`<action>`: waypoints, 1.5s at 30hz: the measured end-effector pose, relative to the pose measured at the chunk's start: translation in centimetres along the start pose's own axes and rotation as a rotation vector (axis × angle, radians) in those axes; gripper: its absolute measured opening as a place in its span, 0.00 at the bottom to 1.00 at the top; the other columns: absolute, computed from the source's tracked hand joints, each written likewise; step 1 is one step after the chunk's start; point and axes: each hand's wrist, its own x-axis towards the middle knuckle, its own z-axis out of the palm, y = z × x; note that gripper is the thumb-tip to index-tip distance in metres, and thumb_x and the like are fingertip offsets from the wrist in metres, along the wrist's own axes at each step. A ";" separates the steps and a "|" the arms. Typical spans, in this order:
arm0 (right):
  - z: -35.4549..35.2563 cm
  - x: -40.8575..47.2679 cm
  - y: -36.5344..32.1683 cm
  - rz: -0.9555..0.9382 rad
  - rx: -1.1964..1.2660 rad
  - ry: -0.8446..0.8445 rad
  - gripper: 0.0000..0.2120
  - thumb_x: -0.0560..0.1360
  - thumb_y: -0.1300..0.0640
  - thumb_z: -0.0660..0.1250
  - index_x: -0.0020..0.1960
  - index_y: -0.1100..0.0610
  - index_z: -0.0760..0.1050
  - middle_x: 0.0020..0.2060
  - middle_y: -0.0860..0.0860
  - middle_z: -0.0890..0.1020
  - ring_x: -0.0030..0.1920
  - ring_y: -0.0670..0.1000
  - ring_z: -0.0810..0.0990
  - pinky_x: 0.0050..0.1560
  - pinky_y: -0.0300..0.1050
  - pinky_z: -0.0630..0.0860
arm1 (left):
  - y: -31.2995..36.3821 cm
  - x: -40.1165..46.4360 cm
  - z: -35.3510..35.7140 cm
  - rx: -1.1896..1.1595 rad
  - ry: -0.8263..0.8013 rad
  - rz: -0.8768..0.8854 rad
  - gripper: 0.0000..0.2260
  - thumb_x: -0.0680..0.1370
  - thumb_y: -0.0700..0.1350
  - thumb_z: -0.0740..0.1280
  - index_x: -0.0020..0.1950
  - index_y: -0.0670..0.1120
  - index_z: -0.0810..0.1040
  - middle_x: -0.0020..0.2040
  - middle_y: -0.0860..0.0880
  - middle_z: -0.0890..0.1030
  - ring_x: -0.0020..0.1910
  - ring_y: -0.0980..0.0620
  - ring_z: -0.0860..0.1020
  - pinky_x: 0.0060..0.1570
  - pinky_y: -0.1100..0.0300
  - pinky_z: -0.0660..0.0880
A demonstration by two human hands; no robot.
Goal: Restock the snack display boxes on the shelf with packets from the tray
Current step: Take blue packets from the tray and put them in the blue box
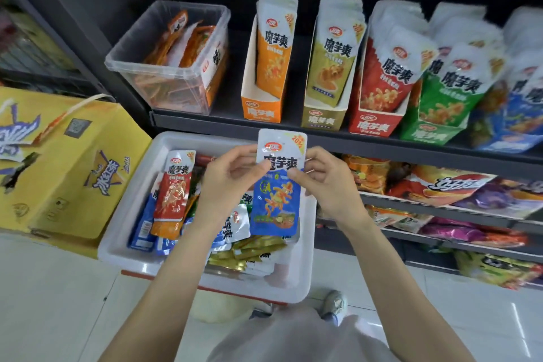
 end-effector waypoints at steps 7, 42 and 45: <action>-5.6 -2.1 0.4 0.065 0.072 0.195 0.07 0.75 0.61 0.69 0.51 0.54 0.73 0.43 0.44 0.84 0.40 0.41 0.83 0.29 0.35 0.75 | 1.6 0.4 4.9 0.390 -0.275 0.212 0.22 0.73 0.40 0.73 0.53 0.66 0.71 0.44 0.62 0.80 0.40 0.64 0.79 0.38 0.70 0.75; -33.8 0.6 -0.3 -0.004 -1.014 0.837 0.16 0.77 0.51 0.66 0.50 0.66 0.76 0.44 0.61 0.83 0.44 0.60 0.81 0.38 0.41 0.68 | 4.3 6.6 32.3 0.975 -0.238 1.115 0.13 0.72 0.41 0.69 0.56 0.47 0.81 0.53 0.50 0.81 0.50 0.46 0.75 0.49 0.53 0.68; -34.1 0.9 0.1 -0.030 -0.983 0.796 0.16 0.77 0.50 0.65 0.51 0.64 0.77 0.41 0.59 0.84 0.41 0.58 0.82 0.39 0.45 0.76 | 4.3 6.6 32.2 0.980 -0.268 1.101 0.14 0.72 0.41 0.68 0.57 0.47 0.81 0.54 0.50 0.81 0.51 0.45 0.75 0.50 0.51 0.70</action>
